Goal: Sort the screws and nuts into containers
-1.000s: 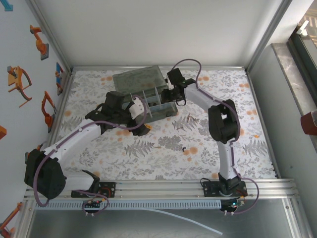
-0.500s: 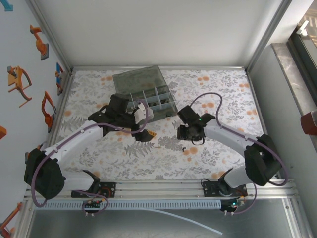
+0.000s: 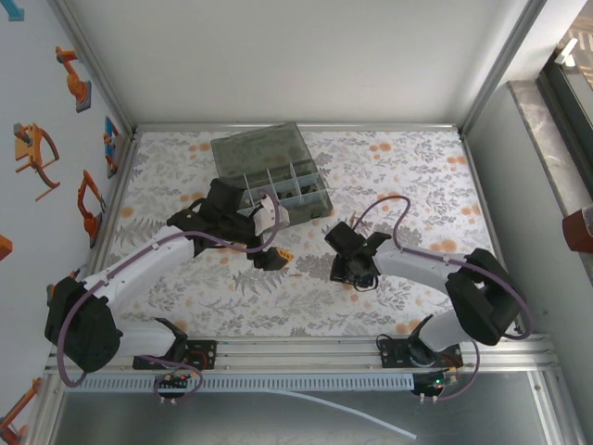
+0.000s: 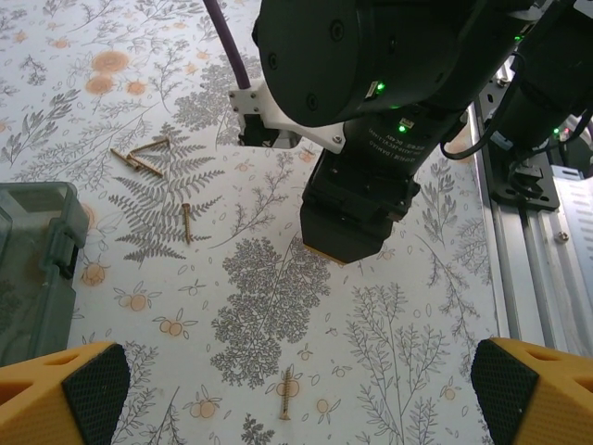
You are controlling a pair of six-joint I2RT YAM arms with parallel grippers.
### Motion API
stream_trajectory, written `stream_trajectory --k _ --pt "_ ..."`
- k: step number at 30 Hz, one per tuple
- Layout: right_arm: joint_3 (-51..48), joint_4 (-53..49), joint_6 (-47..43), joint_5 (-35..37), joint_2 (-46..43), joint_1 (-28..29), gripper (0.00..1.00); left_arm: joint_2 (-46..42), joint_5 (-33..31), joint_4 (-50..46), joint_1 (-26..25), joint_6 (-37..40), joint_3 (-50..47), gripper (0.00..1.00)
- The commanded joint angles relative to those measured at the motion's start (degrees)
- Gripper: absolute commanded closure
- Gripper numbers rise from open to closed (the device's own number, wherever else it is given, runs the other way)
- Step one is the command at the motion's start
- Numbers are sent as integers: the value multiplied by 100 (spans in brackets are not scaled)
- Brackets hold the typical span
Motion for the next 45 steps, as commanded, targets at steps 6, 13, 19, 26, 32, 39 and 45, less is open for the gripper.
stream_trajectory --k 6,13,19,26,32,39,45 --pt "147 66 343 104 339 45 62 7 154 -123 -13 149 3 3" --pt "252 89 331 55 520 45 82 10 111 -158 -16 185 8 3" --pt "460 81 119 85 605 14 92 38 102 -175 -15 183 21 3" --pt "1246 28 -820 214 725 -335 95 -52 102 -108 65 160 24 3" --pt "2501 187 -1853 -172 1351 -1032 96 -211 -225 336 466 -49 -97 3" --pt "4844 180 -2615 -743 3159 -1524 96 -222 -520 558 747 -144 -168 3" --pt "6274 -62 -2758 -1041 4183 -1748 96 -308 -719 578 853 -105 -220 3"
